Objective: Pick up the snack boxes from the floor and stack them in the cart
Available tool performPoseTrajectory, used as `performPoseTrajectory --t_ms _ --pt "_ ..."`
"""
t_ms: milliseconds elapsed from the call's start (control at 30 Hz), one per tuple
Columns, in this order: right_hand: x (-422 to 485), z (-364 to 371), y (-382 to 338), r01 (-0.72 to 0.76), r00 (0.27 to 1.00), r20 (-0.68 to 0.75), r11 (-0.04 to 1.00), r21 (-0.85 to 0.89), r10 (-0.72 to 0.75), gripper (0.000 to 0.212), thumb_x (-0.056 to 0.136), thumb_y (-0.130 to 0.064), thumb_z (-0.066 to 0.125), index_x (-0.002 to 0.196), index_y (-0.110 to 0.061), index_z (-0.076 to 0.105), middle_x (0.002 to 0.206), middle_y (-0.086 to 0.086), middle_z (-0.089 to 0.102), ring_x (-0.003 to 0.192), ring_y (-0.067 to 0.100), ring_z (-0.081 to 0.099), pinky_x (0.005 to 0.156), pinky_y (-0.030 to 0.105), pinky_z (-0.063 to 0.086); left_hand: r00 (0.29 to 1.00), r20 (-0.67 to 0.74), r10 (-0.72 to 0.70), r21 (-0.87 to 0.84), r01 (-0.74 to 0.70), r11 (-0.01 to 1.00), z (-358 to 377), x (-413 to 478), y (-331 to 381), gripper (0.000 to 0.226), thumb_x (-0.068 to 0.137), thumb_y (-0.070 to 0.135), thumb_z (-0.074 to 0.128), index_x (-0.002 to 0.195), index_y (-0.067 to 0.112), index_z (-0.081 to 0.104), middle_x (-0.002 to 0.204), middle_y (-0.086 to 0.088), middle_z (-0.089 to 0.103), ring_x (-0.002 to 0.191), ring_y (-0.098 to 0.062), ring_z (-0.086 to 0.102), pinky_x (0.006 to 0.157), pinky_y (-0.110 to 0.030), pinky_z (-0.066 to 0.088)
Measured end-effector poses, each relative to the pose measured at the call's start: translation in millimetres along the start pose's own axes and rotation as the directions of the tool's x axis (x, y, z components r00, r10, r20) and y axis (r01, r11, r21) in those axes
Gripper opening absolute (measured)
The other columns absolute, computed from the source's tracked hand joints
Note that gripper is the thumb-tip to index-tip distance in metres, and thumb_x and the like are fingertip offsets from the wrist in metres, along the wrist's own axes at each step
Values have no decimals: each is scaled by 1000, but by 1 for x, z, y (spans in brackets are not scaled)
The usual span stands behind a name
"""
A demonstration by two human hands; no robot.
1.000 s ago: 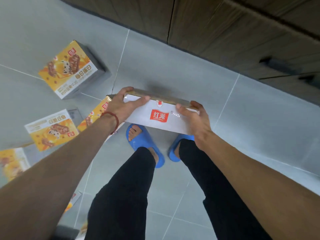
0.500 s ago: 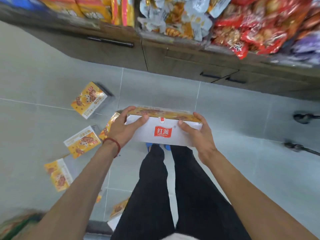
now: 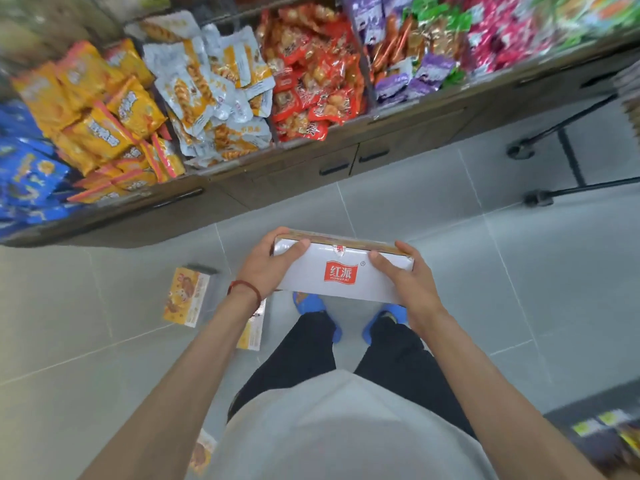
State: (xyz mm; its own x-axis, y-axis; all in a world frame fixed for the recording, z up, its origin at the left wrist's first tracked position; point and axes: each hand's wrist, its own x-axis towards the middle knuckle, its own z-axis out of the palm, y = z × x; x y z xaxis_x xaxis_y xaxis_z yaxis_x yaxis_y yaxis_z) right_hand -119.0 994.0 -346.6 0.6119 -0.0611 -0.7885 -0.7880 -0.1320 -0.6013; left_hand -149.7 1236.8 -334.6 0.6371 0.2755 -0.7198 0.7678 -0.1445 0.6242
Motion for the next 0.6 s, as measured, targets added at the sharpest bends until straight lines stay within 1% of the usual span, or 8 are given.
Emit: performPoseTrajectory --t_ms 100,167,200,267,333,400,467,600 --pt "-7 -46 1 8 998 -59 995 102 -2 71 78 -41 88 140 -34 53 124 -6 68 111 18 69 102 45 55 998 25 66 83 -67 994 39 -5 32 36 86 54 72 118 37 62 105 10 68 90 -5 64 70 -17 52" --pt "-8 -80 3 15 995 -102 986 169 2 71 79 -40 87 141 -33 53 125 -4 67 109 17 69 99 41 57 995 49 88 146 -95 985 71 -6 51 43 83 61 71 120 40 62 110 8 69 96 -11 66 80 -28 56" --pt "-8 -97 3 21 993 -122 979 202 4 71 80 -39 86 142 -32 52 125 -3 67 107 17 69 96 38 58 993 62 97 176 -107 979 88 -8 62 47 84 62 70 124 40 60 113 6 68 97 -11 65 80 -30 56" --pt "-5 -134 5 35 987 -158 971 238 3 72 82 -40 85 144 -31 50 126 -2 66 105 15 68 87 32 57 989 84 118 212 -134 968 127 -11 81 53 86 60 68 132 36 57 119 3 66 99 -12 65 80 -30 55" --pt "-1 -172 8 37 982 -188 964 262 13 73 83 -43 84 145 -31 48 126 -3 64 105 14 66 85 30 55 984 115 137 245 -162 956 167 -17 102 55 89 56 67 136 32 55 122 0 65 98 -14 65 78 -31 57" --pt "4 -209 11 36 977 -212 954 297 30 74 82 -46 84 145 -33 47 127 -3 63 108 16 66 90 35 56 981 137 136 269 -169 948 208 -23 122 53 90 54 67 136 30 55 122 -3 65 97 -17 66 77 -32 58" --pt "11 -248 12 43 970 -239 946 322 37 73 81 -48 85 142 -35 48 128 -3 62 111 19 65 99 42 56 978 159 136 296 -178 938 248 -26 141 51 91 53 67 135 30 55 122 -4 65 97 -18 66 73 -30 58" --pt "22 -325 5 60 957 -289 942 331 41 69 83 -49 83 140 -35 47 126 -3 61 112 19 63 98 38 54 964 205 171 351 -235 906 329 -33 177 46 94 51 62 135 33 51 116 -2 63 86 -8 63 58 -18 52"
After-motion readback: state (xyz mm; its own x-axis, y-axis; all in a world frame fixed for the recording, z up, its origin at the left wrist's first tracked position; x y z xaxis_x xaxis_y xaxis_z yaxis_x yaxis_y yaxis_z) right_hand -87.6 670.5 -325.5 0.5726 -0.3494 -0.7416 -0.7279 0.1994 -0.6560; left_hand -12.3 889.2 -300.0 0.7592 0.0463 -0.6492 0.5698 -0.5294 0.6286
